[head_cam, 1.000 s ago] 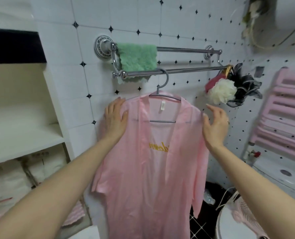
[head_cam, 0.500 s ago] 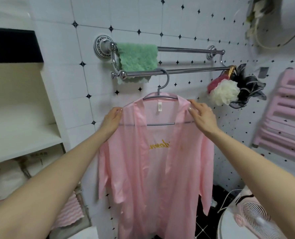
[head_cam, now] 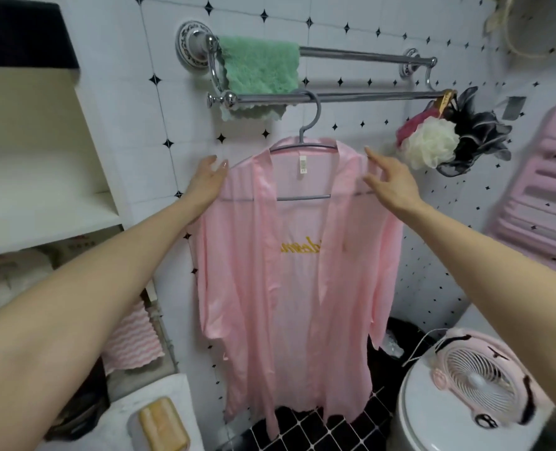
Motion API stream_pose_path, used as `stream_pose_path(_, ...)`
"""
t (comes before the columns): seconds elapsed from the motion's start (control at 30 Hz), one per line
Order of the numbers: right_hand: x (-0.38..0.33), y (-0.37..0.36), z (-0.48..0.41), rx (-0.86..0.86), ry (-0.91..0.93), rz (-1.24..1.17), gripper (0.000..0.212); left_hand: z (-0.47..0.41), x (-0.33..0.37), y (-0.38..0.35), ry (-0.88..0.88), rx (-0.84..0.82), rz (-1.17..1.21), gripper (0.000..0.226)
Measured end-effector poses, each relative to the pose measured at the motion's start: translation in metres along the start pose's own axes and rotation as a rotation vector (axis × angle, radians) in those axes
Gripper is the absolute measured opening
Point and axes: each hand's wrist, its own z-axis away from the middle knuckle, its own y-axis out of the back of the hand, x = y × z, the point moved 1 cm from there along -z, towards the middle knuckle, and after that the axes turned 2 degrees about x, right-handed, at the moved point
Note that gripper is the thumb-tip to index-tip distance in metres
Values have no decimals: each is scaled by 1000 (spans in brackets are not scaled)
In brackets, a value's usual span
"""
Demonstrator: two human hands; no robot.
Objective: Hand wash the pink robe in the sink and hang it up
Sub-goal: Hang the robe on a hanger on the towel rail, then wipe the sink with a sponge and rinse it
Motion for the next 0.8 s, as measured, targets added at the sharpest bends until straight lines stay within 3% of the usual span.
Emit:
stream_pose_path(0.1,2,7,7,25,-18,70,57,9,3,5,-24,53,-40,45)
stream_pose_path(0.23,-6,12,27,301,-188,-57,52,28,2,10,-21,161,-74,42)
stream_pose_path(0.33,-24,-5,47,340,-114,-145,50,63,0,6,-78,217,-40,37)
stream_pose_path(0.43,-50,-32,73,287,-45,-277,47,103,1,2,-54,198,32,30)
stream_pose_path(0.53,-87,-60,106,186,-91,-439,37,153,10,8,30,82,262,15)
stream_pose_path(0.67,-140,-102,182,-39,-132,-713,29,242,-15,14,137,-63,344,9)
stream_pose_path(0.8,-180,-131,207,-146,-81,-723,36,253,-38,54,165,38,263,17)
